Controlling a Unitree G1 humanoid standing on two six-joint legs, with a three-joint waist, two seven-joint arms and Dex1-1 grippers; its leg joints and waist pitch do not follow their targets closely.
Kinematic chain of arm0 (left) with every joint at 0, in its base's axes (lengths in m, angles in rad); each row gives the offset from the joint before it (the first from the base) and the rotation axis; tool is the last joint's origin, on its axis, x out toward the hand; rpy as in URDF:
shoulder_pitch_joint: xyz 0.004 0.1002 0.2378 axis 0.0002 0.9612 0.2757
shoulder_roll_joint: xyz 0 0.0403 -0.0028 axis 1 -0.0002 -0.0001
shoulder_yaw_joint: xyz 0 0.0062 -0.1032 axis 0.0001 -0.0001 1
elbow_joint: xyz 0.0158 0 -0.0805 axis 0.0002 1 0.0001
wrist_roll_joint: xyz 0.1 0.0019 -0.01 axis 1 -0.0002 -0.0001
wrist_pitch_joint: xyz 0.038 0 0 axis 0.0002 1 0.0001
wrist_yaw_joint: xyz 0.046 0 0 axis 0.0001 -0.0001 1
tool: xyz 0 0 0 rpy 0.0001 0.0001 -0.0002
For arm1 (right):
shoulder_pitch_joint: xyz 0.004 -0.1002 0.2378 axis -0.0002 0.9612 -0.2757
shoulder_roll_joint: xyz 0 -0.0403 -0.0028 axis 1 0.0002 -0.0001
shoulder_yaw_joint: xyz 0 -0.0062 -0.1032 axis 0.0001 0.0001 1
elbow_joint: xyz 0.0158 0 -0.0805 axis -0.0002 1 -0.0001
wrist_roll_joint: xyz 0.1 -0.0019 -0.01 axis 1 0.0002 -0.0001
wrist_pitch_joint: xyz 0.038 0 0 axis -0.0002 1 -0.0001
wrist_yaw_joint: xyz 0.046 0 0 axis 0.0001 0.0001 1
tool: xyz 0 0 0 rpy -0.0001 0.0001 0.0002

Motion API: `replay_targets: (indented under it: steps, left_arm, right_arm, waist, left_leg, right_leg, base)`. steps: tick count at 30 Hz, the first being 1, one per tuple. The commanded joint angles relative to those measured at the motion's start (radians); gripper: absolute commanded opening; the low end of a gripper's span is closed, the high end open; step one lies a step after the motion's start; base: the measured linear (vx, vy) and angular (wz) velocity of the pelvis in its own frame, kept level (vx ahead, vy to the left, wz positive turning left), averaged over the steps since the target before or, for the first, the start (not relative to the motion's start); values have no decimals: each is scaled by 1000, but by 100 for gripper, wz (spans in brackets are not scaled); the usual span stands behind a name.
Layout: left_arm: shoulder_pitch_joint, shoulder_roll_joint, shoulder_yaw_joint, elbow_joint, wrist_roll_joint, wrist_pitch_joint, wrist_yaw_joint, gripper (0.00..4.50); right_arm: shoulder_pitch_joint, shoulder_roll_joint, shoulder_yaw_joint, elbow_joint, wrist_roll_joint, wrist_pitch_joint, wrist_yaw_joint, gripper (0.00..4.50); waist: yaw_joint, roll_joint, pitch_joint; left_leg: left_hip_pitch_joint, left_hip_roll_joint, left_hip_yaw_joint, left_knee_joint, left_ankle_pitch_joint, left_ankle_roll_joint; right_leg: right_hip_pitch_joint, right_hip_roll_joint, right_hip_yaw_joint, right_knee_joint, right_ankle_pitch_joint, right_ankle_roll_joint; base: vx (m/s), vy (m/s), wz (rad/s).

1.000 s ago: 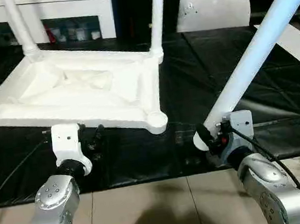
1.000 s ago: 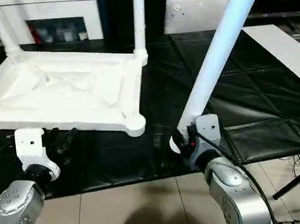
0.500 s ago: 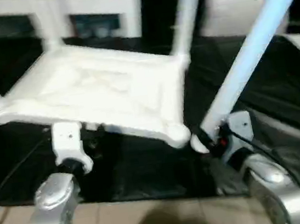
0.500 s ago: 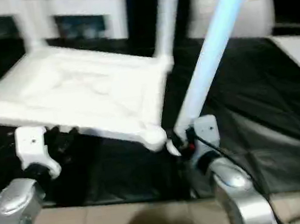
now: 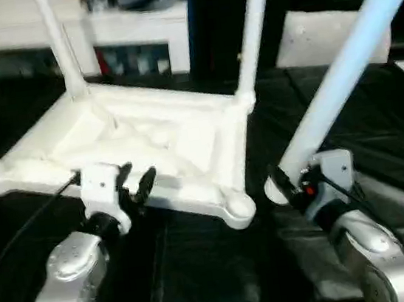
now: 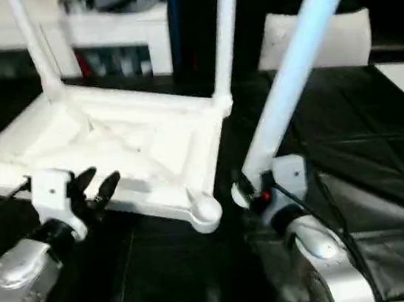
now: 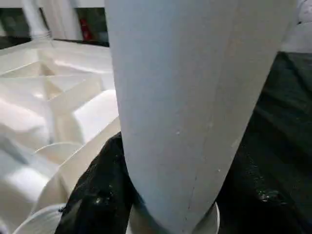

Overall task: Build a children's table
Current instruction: Move to table, then rotate table base

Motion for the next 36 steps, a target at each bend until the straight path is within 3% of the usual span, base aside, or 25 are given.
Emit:
replay_targets:
  steps: [1,2,3,4,6,7,8,9,11,12,13,15,16,18,19,20,21,22,27,29,32,36]
  left_arm:
    - [-42,25,-46,38,16,-12,-56,285]
    - [-76,47,-67,76,44,-30,-83,285]
    - [-98,61,-82,103,60,-43,-99,285]
    - [-98,61,-82,103,60,-43,-99,285]
    - [-183,118,-142,201,108,-77,-191,293]
    - [-203,129,-155,221,114,-81,-218,298]
    - [-225,143,-175,243,120,-83,-257,298]
    - [-235,150,-183,253,121,-84,-276,298]
    - [-271,179,-225,292,134,-100,-358,298]
    - [-293,197,-252,317,142,-107,-413,301]
    - [-301,203,-262,326,146,-109,-433,301]
    - [-330,216,-288,361,159,-115,-478,282]
    - [-335,217,-292,369,163,-119,-483,271]
    - [-394,229,-338,449,202,-165,-539,263]
    - [-448,226,-372,526,231,-210,-575,254]
    - [-470,223,-385,562,248,-237,-582,239]
    - [-484,221,-393,585,259,-255,-585,225]
    - [-508,218,-406,623,272,-279,-602,215]
    - [-570,205,-433,715,297,-325,-647,187]
    - [-607,199,-455,775,308,-353,-689,169]
    - [-645,200,-479,834,323,-371,-759,144]
    - [-675,195,-490,881,333,-395,-802,121]
  right_arm:
    - [-9,-17,-23,-21,13,-8,-8,190]
    - [-14,-24,-24,-18,14,-7,-4,190]
    - [-18,-28,-26,-16,15,-7,0,190]
    - [-18,-28,-26,-16,15,-7,0,190]
    - [-31,-31,-40,-1,0,-34,-4,190]
    - [-34,-31,-43,4,-10,-52,-9,190]
    - [-37,-38,-43,5,-8,-42,-2,190]
    - [-37,-40,-43,5,-8,-35,3,190]
    - [-40,-47,-42,2,0,-17,19,190]
    - [-40,-52,-41,-1,7,-9,31,190]
    - [-40,-55,-40,-3,10,-5,37,190]
    - [-39,-64,-35,-5,11,-9,46,190]
    - [-39,-65,-35,-5,11,-9,47,190]
    - [-37,-77,-29,-5,9,-13,55,190]
    - [-36,-82,-29,-6,12,-13,59,190]
    - [-36,-84,-28,-6,13,-13,62,190]
    - [-36,-85,-27,-5,13,-13,64,190]
    - [-35,-87,-26,-6,12,-13,70,190]
    - [-28,-92,-20,-9,8,-8,87,190]
    - [-23,-97,-16,-11,9,-8,90,190]
    - [-20,-101,-16,-13,8,-6,92,190]
    - [-17,-104,-18,-10,6,-8,96,190]
  waist:
    - [4,4,-59]
    - [11,-2,-64]
    - [18,-1,-57]
    - [17,2,-52]
    - [14,9,-32]
    - [12,7,-27]
    - [10,4,-21]
    - [10,4,-21]
    - [13,2,-17]
    - [10,-4,-13]
    - [10,-3,-16]
    - [6,0,-24]
    - [9,5,-33]
    - [14,8,-41]
    - [13,10,-45]
    - [16,9,-45]
    - [16,5,-48]
    - [19,7,-47]
    - [22,5,-46]
    - [25,9,-43]
    - [33,6,-40]
    - [36,5,-42]
  left_leg:
    - [36,60,-24,-62,532,154]
    - [23,49,-11,-66,440,132]
    - [22,56,-1,-84,231,91]
    - [21,62,-2,-96,136,69]
    - [39,79,3,-127,-187,-5]
    - [42,79,7,-132,-241,-23]
    - [47,79,12,-137,-340,-65]
    - [47,79,12,-137,-340,-65]
    - [56,81,19,-135,-388,-82]
    - [50,81,19,-139,-389,-81]
    - [46,80,19,-141,-385,-81]
    - [35,85,16,-147,-346,-83]
    - [38,84,20,-144,-312,-75]
    - [40,84,26,-140,-235,-50]
    - [30,83,28,-138,-177,-34]
    - [32,82,31,-135,-166,-26]
    - [27,82,32,-131,-138,-11]
    - [26,83,34,-129,-119,5]
    - [27,88,38,-128,-124,23]
    - [31,90,40,-129,-157,15]
    - [34,92,44,-133,-199,-10]
    - [33,94,46,-134,-187,-15]
  right_leg:
    - [4,-102,47,-51,483,-108]
    - [24,-99,47,-45,509,-104]
    - [25,-106,47,-58,468,-103]
    - [27,-107,42,-63,406,-114]
    - [9,-105,46,-87,57,-167]
    - [5,-106,49,-96,-30,-172]
    - [-7,-110,55,-110,-223,-171]
    - [-7,-110,55,-110,-223,-171]
    - [-24,-121,62,-128,-380,-146]
    - [-23,-123,61,-133,-423,-135]
    - [-21,-123,60,-132,-435,-127]
    - [-17,-118,55,-116,-327,-140]
    - [-18,-113,54,-109,-252,-144]
    - [-19,-109,53,-99,-96,-161]
    - [-12,-108,50,-89,18,-178]
    - [-16,-107,49,-89,49,-183]
    - [-7,-112,49,-83,107,-195]
    - [-7,-114,48,-81,140,-208]
    - [-6,-117,47,-83,119,-231]
    - [-10,-118,48,-86,67,-239]
    - [-15,-119,51,-92,-12,-231]
    - [-15,-120,52,-89,14,-232]
  base:
    - [0,0,0]
    - [0,0,0]
    - [0,0,0]
    - [0,0,0]
    - [-86,-15,1]
    - [-90,-18,3]
    - [-93,-14,3]
    - [-90,-8,3]
    - [-86,-5,3]
    - [-57,8,-3]
    - [-57,8,-3]
    - [0,0,0]
    - [0,0,0]
    - [0,0,0]
    - [0,0,0]
    - [0,0,0]
    - [0,0,0]
    - [0,0,0]
    - [0,0,0]
    - [0,0,0]
    - [0,0,0]
    - [0,0,0]
